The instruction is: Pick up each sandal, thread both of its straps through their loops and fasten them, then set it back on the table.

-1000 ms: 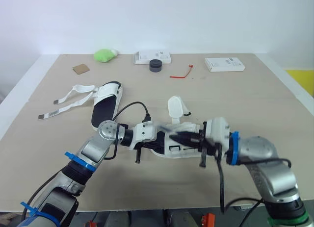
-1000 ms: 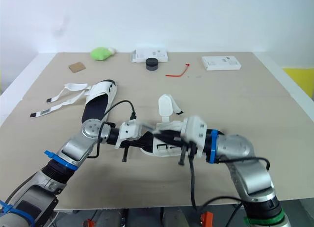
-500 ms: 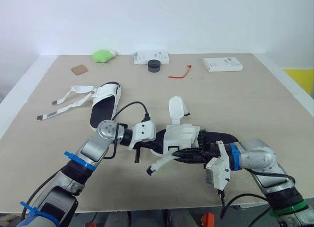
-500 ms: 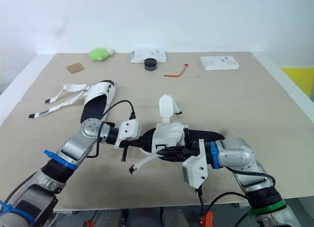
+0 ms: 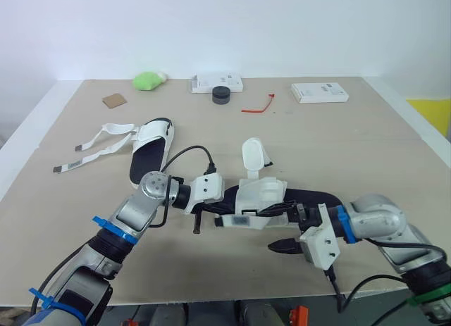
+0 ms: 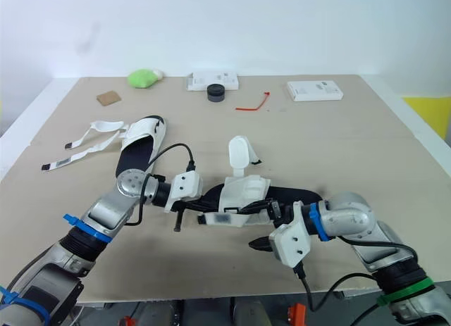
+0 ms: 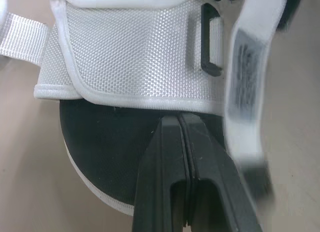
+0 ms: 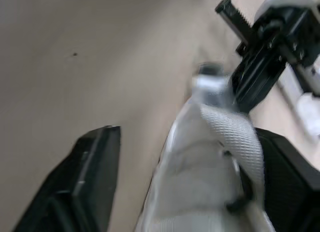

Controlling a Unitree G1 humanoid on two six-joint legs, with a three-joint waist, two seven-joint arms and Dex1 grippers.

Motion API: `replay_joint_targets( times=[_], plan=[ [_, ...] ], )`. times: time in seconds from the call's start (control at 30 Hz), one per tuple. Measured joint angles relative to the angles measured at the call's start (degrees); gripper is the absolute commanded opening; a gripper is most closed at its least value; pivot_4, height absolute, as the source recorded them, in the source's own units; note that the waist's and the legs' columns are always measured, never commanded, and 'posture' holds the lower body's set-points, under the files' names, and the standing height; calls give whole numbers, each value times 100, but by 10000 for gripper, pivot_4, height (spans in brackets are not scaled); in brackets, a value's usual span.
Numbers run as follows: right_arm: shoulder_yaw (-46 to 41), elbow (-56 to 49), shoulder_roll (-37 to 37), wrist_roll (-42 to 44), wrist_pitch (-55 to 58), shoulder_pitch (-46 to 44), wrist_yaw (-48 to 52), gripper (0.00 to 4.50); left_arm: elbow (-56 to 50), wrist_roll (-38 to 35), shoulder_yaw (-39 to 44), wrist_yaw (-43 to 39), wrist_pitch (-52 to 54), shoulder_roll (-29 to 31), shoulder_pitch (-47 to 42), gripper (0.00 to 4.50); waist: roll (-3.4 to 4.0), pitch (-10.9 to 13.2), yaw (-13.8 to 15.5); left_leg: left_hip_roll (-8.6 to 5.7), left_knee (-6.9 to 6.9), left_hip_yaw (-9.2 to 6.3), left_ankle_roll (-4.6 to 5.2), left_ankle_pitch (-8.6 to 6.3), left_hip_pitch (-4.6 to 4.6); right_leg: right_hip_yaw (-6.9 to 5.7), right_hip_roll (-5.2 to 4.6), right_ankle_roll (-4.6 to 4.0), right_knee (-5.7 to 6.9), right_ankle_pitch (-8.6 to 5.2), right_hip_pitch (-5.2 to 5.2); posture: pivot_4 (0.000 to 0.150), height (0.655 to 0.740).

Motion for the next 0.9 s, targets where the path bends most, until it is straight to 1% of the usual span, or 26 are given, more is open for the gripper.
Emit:
replay_joint_targets(
  times=[0.13, 0.17, 0.2, 0.3, 0.4, 0.5, 0.53, 0.57, 0.6, 0.67, 0.7, 0.73, 0.77, 0.83, 0.9],
  plan=[
    [-309, -155, -432, 748, 1418, -392, 250, 40051, 14, -1, 0, 2, 0, -2, -1, 0, 1, 1, 0, 0, 2, 1, 1, 1, 1, 1, -1, -1, 0, 4, 0, 1500, 7400],
    [-442, -273, -561, 1037, 1911, -496, 289, 40051, 14, -1, 2, 3, 0, -2, -1, 0, 1, 1, 1, 1, 2, 1, 1, 1, 1, 1, -1, -1, 0, 4, -1, 1500, 7400],
    [-659, -482, -658, 1506, 2564, -622, 286, 40051, 27, -2, 10, -4, 0, -2, -2, 0, 1, 1, 0, 4, 0, 1, 1, 0, 1, 1, 0, -3, 0, 3, -1, 1500, 7400],
    [-1037, -1041, -713, 2314, 3611, -740, 219, 40051, 60, -5, 5, -14, -2, -13, -2, 0, 0, 0, 9, 4, -5, -7, 1, 0, 0, -6, 2, -4, 0, -3, 0, 1500, 7400],
    [-1096, -1450, -858, 2560, 4353, -572, 229, 40051, 84, -6, 2, -11, -5, -54, -8, 0, 0, 1, 11, 1, -4, -4, 0, 0, -5, -6, -3, -2, 0, -5, -3, 1500, 7400],
    [-1092, -1637, -1125, 3004, 5624, -593, 167, 40051, 138, -8, 17, -21, -12, -63, -26, 0, 3, 0, 8, -3, -1, 4, 0, 0, -5, -4, -13, 1, 0, -2, -5, 1500, 7400],
    [-1066, -1685, -1189, 3292, 6201, -781, 122, 40051, 162, -8, 26, -25, -13, -63, -38, 0, 6, 1, 3, -2, 1, 9, 0, 0, -4, -3, -15, 0, 0, 3, -6, 1500, 7400],
    [-926, -1705, -1235, 3723, 7078, -1288, 54, 40051, 181, -8, 41, -34, -20, -67, -59, 0, 13, 3, -10, -2, 3, 12, 1, 1, -1, -2, -18, 0, 0, 10, -8, 1500, 7400],
    [-879, -1723, -1218, 3946, 7489, -1573, 24, 40051, 202, -5, 40, -35, -21, -78, -78, 0, 18, 6, -7, -2, 4, 12, 2, 2, -1, -3, -20, -2, -1, 15, -9, 1500, 7400],
    [-651, -1694, -963, 4486, 8632, -2556, -129, 40051, 273, -5, 48, -38, -49, -94, -95, 0, 18, 7, -10, -2, 4, 9, 3, 4, 1, -5, -20, -2, 0, 15, -12, 1500, 7400],
    [-473, -1627, -684, 4656, 9231, -3128, -289, 40051, 312, -2, 41, -34, -76, -123, -112, 0, 17, 8, -7, -2, 4, 3, 3, 4, 2, -10, -19, -2, -1, 15, -15, 1500, 7400],
    [-344, -1548, -520, 4686, 9569, -3397, -395, 40051, 321, -2, 35, -27, -84, -147, -108, 0, 15, 8, -3, -1, 4, 0, 3, 4, 2, -14, -21, -2, -2, 15, -37, 1500, 7400],
    [-128, -1426, -325, 4686, 9974, -3701, -518, 40051, 330, -2, 32, -22, -104, -163, -105, 0, 15, 8, 3, -1, 4, 1, 3, 4, -1, -16, -24, -3, -2, 16, -37, 1500, 7400],
    [329, -940, 269, 4647, 11076, -4399, -894, 40051, 328, -4, 18, -48, -122, -170, -113, 0, 20, 4, 14, -2, 3, 12, 3, 6, -22, -13, -32, -11, -1, 19, -47, 1500, 7400],
    [477, -648, 648, 4621, 11683, -4724, -1127, 40051, 307, -17, 19, -75, -130, -178, -113, 0, 25, 2, 25, -3, 6, 10, 5, 7, -53, -14, -30, -12, -2, 20, -59, 1500, 7400]
  ],
)
